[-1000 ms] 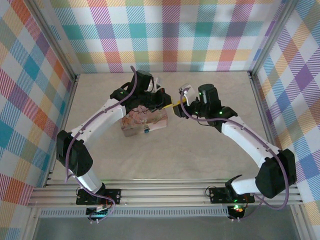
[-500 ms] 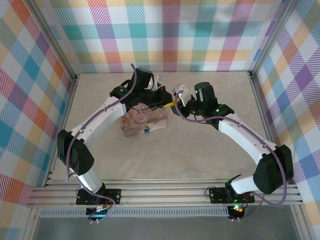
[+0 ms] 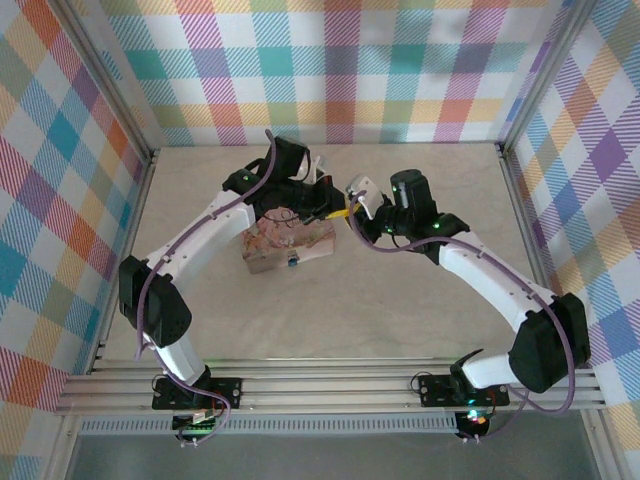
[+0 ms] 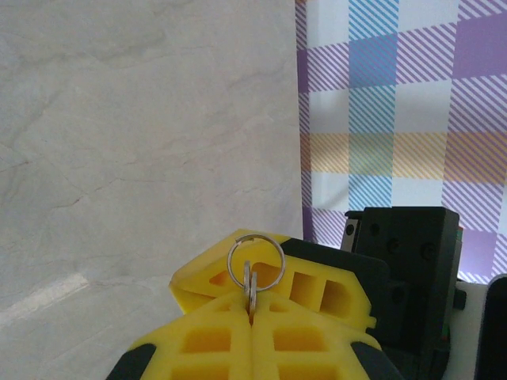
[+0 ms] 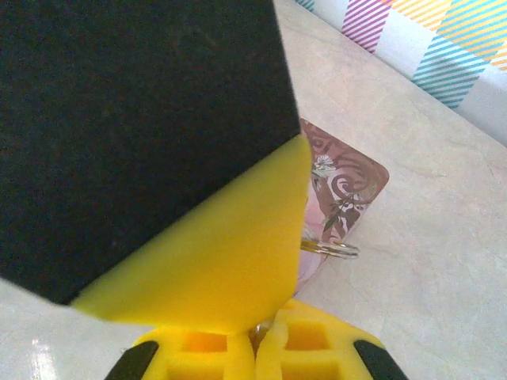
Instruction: Unlock the padlock with the key
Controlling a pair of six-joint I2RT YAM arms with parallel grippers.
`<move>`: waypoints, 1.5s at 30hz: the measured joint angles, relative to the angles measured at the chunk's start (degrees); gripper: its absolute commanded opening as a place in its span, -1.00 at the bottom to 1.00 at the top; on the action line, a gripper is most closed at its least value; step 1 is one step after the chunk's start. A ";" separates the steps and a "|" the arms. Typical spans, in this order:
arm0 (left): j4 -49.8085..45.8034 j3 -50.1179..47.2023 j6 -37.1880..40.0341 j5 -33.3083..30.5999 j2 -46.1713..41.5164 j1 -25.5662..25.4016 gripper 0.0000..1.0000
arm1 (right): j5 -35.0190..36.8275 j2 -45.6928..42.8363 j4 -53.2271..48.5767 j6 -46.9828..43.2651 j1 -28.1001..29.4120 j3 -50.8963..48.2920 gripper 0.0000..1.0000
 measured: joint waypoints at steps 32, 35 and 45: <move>4.87 -9.01 35.23 2.25 -17.09 2.08 -0.06 | -20.70 -0.09 -14.49 4.22 -2.97 8.66 -1.00; 4.66 -10.03 45.77 3.04 -20.68 2.03 -0.06 | -24.26 1.07 -16.90 4.66 -4.35 10.38 -1.00; -3.10 -3.39 75.21 -2.86 -18.53 -3.65 -0.14 | -29.66 3.13 -22.64 4.81 -4.94 14.64 -1.00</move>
